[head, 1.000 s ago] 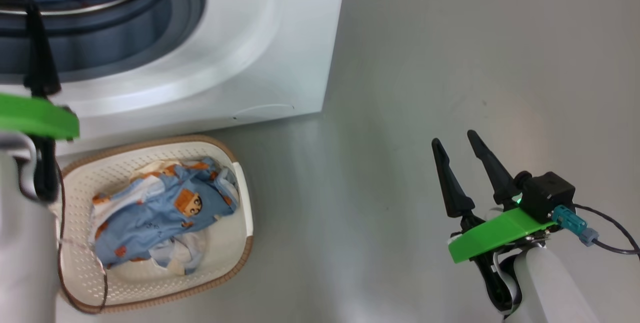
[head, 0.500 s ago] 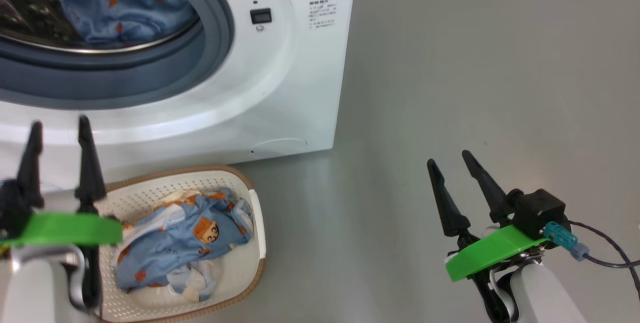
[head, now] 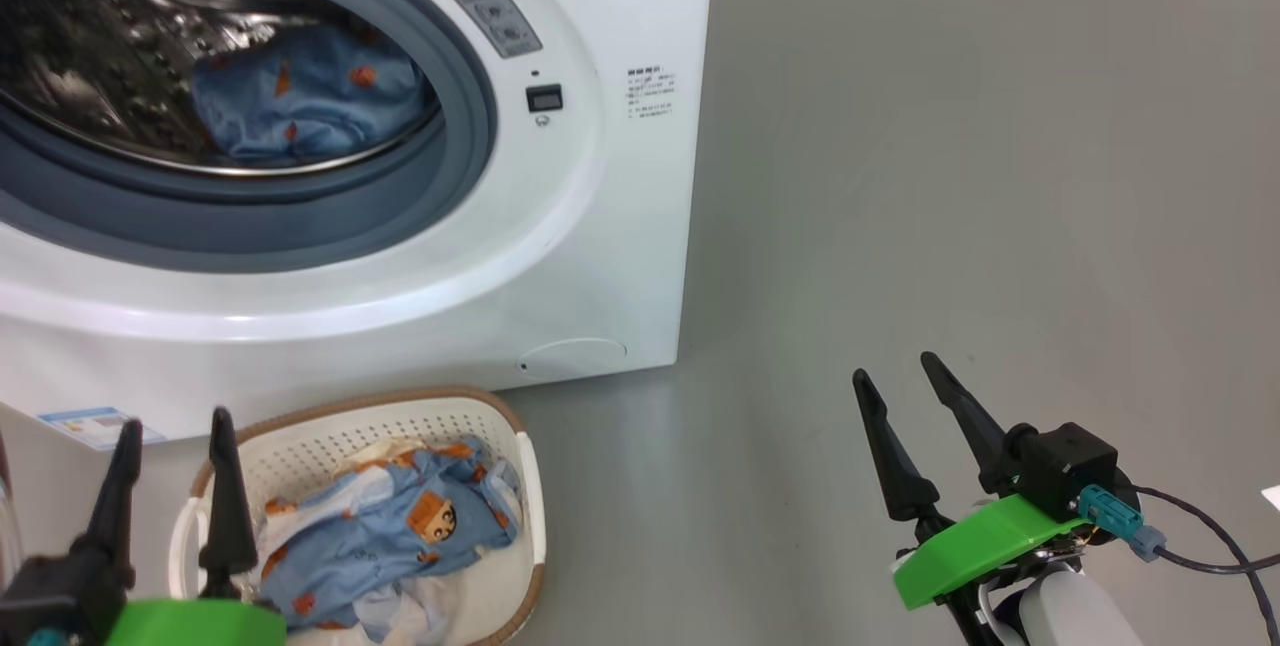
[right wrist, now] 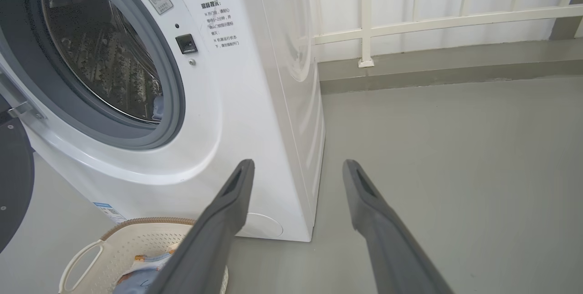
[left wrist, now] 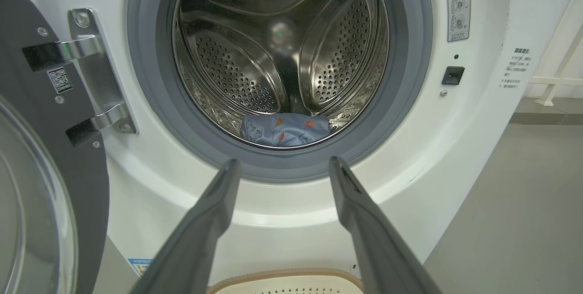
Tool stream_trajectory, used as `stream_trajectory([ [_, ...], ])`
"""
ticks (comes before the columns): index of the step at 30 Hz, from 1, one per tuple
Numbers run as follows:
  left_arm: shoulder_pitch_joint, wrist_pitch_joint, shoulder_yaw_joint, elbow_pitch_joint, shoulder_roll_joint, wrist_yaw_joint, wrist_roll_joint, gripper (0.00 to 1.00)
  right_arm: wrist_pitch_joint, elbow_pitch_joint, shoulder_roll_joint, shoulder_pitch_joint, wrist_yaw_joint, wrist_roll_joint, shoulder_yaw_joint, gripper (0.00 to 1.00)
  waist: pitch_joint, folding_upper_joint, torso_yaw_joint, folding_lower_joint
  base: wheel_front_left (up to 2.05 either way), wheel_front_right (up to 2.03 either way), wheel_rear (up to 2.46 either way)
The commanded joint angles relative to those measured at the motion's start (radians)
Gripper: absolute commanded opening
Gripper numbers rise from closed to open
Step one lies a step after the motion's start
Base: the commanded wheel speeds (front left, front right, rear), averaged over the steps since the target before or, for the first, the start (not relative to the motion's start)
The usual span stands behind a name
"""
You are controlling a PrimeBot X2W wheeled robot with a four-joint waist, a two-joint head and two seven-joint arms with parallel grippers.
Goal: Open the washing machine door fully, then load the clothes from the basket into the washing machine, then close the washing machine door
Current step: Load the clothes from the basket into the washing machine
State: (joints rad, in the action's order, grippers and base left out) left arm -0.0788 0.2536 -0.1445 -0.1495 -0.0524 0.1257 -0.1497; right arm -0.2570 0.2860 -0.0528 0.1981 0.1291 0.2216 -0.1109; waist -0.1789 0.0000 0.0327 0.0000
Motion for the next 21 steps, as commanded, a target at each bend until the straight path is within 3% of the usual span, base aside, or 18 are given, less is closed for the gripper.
stream_trajectory([
  [1,0.001,0.008,-0.036,0.031,-0.015,-0.009,0.012,1.0,-0.005,-0.023,0.003,-0.005,0.002,-0.004,-0.019,1.0,0.02,0.0,-0.002,0.0,0.0,0.0,0.0],
  [21,0.188,0.008,-0.006,0.12,0.002,-0.067,0.013,1.0,-0.005,-0.046,0.003,-0.047,0.002,-0.033,-0.001,1.0,0.106,0.0,0.006,0.0,0.0,0.0,0.0],
])
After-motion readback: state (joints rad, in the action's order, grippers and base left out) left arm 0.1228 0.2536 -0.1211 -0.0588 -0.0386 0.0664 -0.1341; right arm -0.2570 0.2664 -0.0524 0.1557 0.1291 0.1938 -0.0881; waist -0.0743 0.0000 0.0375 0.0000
